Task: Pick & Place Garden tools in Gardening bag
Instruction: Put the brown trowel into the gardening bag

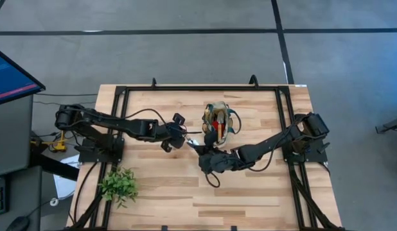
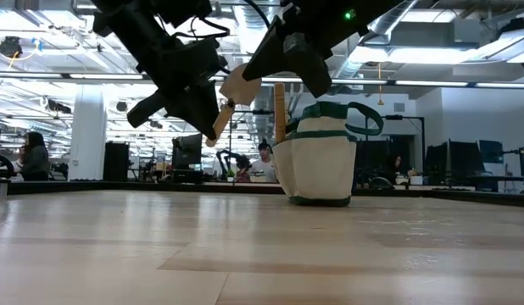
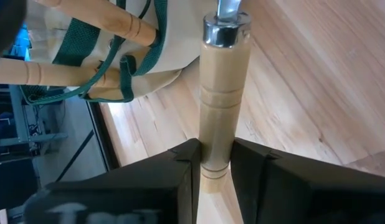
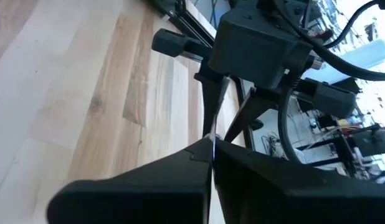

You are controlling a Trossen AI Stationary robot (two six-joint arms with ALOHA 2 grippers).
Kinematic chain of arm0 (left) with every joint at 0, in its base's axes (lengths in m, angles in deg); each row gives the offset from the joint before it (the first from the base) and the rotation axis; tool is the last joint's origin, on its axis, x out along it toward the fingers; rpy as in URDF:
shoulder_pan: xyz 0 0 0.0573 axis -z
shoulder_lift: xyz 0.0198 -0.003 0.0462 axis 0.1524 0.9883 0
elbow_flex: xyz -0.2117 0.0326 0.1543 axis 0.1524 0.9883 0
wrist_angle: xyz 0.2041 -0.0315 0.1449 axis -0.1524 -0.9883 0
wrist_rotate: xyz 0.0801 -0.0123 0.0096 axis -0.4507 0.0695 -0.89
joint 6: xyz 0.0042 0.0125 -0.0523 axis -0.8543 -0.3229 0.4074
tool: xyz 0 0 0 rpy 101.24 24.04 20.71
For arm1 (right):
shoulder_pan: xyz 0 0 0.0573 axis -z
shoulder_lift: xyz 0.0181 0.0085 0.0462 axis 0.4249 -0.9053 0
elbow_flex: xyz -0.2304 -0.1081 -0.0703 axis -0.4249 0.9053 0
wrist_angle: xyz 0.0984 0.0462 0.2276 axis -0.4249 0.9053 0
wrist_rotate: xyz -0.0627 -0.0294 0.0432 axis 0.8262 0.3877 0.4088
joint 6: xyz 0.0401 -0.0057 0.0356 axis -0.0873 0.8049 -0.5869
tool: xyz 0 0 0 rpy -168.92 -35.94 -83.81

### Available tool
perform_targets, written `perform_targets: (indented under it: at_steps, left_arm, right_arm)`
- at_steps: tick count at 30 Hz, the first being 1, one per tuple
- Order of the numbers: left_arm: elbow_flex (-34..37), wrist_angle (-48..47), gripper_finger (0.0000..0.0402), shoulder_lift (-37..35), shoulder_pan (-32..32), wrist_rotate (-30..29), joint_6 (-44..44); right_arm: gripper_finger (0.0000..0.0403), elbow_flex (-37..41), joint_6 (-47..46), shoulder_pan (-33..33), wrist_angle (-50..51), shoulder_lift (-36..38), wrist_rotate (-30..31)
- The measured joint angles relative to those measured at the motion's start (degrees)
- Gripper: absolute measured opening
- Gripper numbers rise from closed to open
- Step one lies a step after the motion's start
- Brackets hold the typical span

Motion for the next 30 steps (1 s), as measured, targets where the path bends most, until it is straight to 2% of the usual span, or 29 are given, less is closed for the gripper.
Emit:
perform_targets:
  at_steps: [4,10,14,18,21,24,30]
  left_arm:
    - [0.0,0.53,0.0085,0.0,0.0,-0.94,0.1]
    - [-0.01,1.27,0.0139,0.0,0.02,-6.81,0.15]
    - [-0.01,1.57,0.0146,0.0,-0.02,-8.9,0.15]
    - [0.0,3.78,0.0135,0.0,-0.73,-8.5,2.11]
    - [0.0,6.41,0.0119,-0.22,-2.57,-5.22,5.67]
    - [-0.04,8.28,0.01,-2.18,-5.15,1.17,9.19]
    - [-0.02,9.11,0.0059,-9.16,-10.54,12.18,13.4]
  right_arm:
    - [0.0001,-0.02,-0.09,0.0,0.2,0.03,1.44]
    - [0.0,0.01,-2.49,-0.48,4.98,2.32,1.16]
    - [0.0,-0.02,-8.05,-1.38,11.8,6.21,1.09]
    - [0.0,0.04,-12.44,-3.27,16.32,9.85,2.31]
    - [0.0,2.0,-14.39,-5.37,16.48,13.52,4.73]
    - [0.0,6.27,-18.29,-7.46,16.13,17.44,7.31]
    - [0.0,17.58,-24.26,-12.32,10.13,26.62,17.12]
